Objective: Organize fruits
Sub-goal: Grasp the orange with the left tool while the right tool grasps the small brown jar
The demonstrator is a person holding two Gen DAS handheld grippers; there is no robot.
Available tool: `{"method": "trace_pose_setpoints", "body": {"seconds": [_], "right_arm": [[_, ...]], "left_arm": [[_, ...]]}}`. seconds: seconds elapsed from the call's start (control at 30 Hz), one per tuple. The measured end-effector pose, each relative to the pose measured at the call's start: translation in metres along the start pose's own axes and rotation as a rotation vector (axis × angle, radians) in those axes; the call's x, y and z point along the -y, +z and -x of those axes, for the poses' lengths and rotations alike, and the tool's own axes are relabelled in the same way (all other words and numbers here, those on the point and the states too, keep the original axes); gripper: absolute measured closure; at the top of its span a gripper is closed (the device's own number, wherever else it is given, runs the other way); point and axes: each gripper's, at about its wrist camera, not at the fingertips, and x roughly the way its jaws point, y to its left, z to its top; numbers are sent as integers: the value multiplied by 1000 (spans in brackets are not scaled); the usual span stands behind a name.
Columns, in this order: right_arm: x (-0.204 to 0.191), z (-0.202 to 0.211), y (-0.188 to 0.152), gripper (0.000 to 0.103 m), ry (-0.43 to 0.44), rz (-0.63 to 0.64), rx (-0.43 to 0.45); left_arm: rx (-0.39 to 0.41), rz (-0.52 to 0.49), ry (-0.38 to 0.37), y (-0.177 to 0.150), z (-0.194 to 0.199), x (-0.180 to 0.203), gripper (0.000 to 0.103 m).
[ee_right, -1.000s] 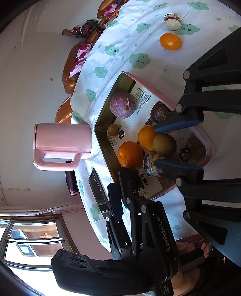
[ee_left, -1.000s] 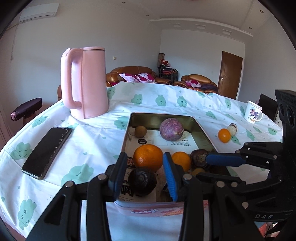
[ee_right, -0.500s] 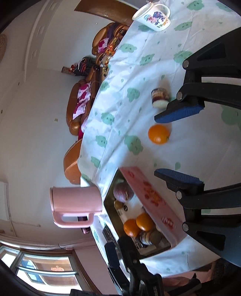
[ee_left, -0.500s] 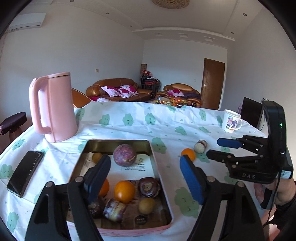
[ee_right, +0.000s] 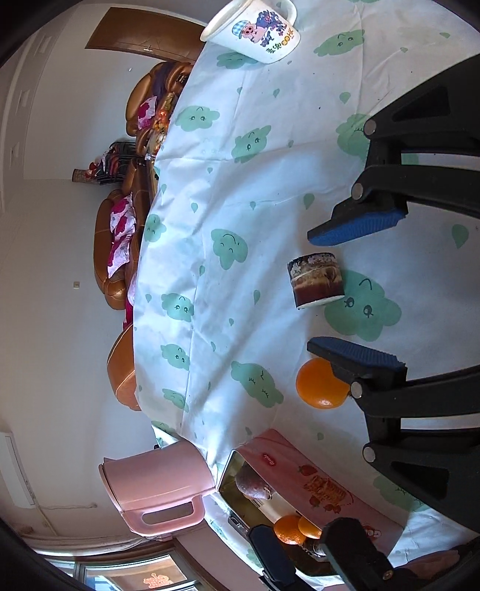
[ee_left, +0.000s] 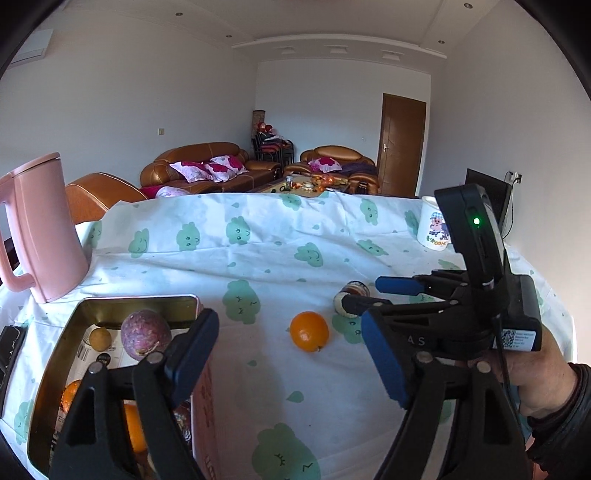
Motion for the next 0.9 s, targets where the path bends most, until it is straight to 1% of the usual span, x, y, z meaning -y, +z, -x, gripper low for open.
{"method": "trace_pose_setpoints", "body": {"seconds": [0.1,0.23,0.3,0.33,0.4,0.47,0.57,0.67,0.8,0.9], "right_arm": [[-2,-12,3,50,6,6,-47],[-4,-21,5,50,-7,16,-79],[-2,-22,4,61,-19,12,-83],[-2,-21,4,71,-9,11,-80],[-1,-17,1,71,-10,4,-77],[-1,-11,-2,71,-29,-2,-66],[1,1,-11,71,-88,-17,-59],[10,12,-19,71,-113,-59,-55],[22,20,-23,71,-129,-110,-41],[24,21,-23,71,-114,-118,-32]], "left_arm": [[-11,-4,8,0,-5,1,21],[-29,3,14,-1,-13,-1,21],[-39,7,13,-1,-16,-1,21],[-43,6,12,-2,-18,-1,21],[-52,4,14,-2,-23,0,21],[-63,1,13,-3,-27,1,21],[-73,-5,12,-3,-31,4,21],[-88,-14,1,-3,-36,10,21],[-118,-19,-10,-1,-46,16,21],[-150,-11,-33,1,-57,19,21]]}}
